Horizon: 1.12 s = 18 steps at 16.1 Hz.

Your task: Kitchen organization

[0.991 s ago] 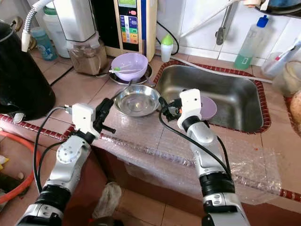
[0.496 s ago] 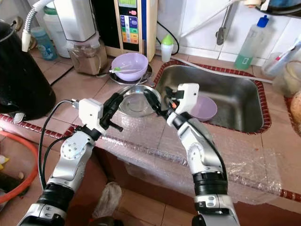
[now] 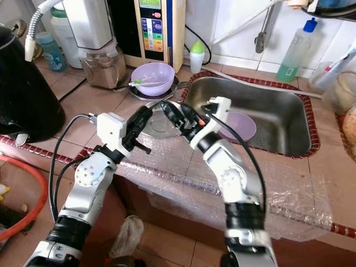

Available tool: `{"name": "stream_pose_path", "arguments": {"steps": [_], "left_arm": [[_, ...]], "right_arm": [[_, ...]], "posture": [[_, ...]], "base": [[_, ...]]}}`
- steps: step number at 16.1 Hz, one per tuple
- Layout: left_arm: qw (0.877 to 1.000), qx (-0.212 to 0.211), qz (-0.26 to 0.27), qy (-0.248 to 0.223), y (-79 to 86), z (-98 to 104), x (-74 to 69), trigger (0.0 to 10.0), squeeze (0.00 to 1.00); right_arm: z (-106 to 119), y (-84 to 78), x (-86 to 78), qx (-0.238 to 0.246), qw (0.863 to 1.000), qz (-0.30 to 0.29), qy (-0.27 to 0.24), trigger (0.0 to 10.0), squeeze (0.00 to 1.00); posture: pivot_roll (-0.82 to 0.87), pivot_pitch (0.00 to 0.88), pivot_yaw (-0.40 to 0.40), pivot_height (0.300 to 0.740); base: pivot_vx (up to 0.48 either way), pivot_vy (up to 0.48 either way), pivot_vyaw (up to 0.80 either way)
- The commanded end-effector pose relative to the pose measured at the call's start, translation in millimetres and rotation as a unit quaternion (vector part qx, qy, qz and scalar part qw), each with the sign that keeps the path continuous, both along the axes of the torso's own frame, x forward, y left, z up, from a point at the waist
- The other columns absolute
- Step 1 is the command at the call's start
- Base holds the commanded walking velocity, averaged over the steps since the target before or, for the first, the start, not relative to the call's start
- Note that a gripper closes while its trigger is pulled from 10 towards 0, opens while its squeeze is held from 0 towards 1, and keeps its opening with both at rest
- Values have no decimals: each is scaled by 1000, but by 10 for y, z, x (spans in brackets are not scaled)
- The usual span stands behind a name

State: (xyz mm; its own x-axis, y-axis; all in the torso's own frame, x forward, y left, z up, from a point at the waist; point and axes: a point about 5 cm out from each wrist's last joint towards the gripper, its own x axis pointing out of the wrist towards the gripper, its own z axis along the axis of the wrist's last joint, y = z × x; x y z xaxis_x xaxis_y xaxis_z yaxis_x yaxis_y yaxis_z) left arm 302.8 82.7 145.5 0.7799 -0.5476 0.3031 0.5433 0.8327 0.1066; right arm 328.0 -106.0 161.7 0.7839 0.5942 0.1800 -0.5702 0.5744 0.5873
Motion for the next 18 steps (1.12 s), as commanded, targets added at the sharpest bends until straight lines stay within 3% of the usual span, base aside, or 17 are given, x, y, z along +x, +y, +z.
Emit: {"name": "stream_pose_path", "arguments": {"steps": [1, 4, 5, 6, 10, 18], "left_arm": [[1000, -1, -9, -3, -22, 32, -19, 0, 0], [1000, -1, -18, 3, -64, 8, -54, 0, 0], [1000, -2, -19, 4, -74, 9, -58, 0, 0], [1000, -2, -19, 5, -78, 9, -67, 0, 0], [1000, -3, -14, 9, -67, 3, -79, 0, 0], [1000, -2, -13, 12, -75, -7, -59, 0, 0]], "right_arm": [[13, 22, 50, 9, 1000, -6, 11, 10000, 0], [-3, 150, 246, 52, 997, -30, 44, 10000, 0], [20, 157, 302, 72, 995, -41, 51, 6235, 0], [72, 172, 370, 91, 993, -52, 51, 0, 0], [112, 207, 488, 102, 991, -61, 66, 0, 0], [-61, 245, 448, 103, 988, -38, 111, 0, 0]], "posture": [[-13, 0, 35, 740], [-6, 0, 32, 740], [-1, 0, 30, 740], [2, 0, 27, 740], [12, 0, 14, 740], [-9, 0, 22, 740]], "base": [[0, 0, 0], [0, 0, 0], [0, 0, 0], [0, 0, 0], [0, 0, 0], [0, 0, 0]]}}
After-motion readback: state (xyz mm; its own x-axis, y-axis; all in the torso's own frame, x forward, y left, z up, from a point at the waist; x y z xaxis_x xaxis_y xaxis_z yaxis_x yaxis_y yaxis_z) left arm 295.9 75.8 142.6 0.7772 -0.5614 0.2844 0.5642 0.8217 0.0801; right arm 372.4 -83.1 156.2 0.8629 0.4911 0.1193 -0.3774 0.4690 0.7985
